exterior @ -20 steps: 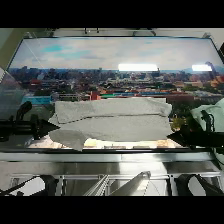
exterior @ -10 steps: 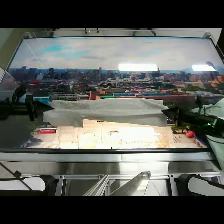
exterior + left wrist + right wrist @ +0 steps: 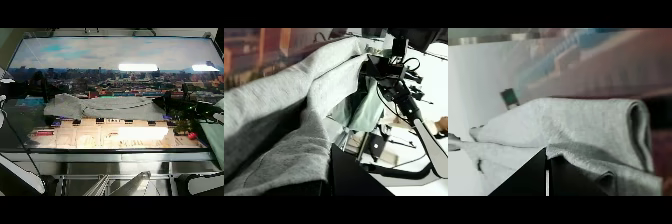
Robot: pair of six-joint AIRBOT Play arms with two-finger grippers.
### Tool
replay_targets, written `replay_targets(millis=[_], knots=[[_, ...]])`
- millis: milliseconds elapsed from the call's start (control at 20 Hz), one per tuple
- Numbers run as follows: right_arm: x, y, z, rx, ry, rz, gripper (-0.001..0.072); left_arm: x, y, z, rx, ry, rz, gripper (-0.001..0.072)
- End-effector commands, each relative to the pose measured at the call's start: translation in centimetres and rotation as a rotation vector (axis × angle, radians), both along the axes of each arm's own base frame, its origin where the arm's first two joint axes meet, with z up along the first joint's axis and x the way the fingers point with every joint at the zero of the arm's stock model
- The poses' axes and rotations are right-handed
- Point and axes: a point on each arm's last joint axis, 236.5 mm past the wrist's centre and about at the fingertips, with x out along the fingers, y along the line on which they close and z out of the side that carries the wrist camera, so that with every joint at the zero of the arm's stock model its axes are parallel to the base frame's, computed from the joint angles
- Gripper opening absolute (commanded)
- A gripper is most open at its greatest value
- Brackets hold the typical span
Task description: Fold the shirts.
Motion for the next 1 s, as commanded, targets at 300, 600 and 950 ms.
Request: replay_targets(millis=[300, 600, 950], knots=[[-2.1, -2.1, 1.7, -0.045, -0.009, 0.094, 0.0335, -0.7, 2.8, 0.1, -0.034, 0.061, -0.02, 0.0275], [-2.5, -6.5, 3.1, -0.152, -0.002, 0.042, 0.0535, 0.5, 6.8, 4.5, 0.039, -0.061, 0.104, 0.0275], [-4.2, -6.2, -1.3, -0.203, 0.128, 0.087, 0.0531, 0.5, 2.7, 7.4, 0.074, -0.143, 0.021, 0.0]])
